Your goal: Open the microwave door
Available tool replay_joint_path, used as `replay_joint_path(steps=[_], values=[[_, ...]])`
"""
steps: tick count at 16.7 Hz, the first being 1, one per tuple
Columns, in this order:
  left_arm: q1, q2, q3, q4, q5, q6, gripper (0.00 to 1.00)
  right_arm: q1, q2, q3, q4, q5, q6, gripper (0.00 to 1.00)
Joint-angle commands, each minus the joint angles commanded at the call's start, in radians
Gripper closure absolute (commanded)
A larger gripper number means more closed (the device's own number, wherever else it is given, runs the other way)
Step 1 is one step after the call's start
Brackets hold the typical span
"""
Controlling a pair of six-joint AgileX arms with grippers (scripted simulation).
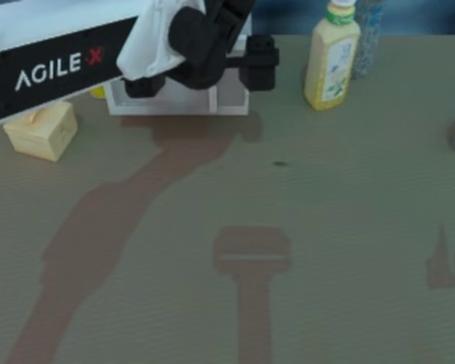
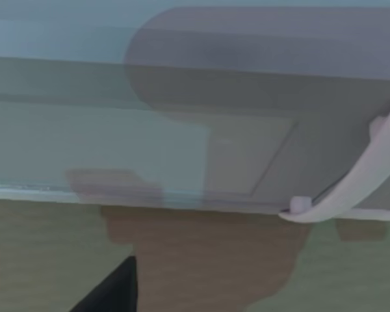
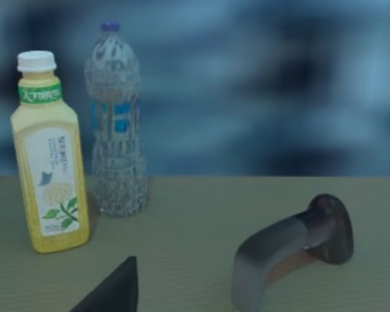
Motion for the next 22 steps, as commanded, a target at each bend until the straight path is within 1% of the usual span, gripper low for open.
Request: replay_joint_path(steps=[5,11,15,22], values=[[0.008,0.016,0.008,0.015,0.005,0.007,0.0,0.0,0.0,0.0,0.0,0.0,0.0,0.0],[0.058,0.209,0.091,0.133,0.037,0.052,0.0,0.0,0.0,0.0,0.0,0.0,0.0,0.0],[0.062,0.22,0.096,0.143,0.04,0.055,0.0,0.0,0.0,0.0,0.0,0.0,0.0,0.0],[0.062,0.22,0.096,0.143,0.04,0.055,0.53,0.0,0.0,0.0,0.0,0.0,0.0,0.0]])
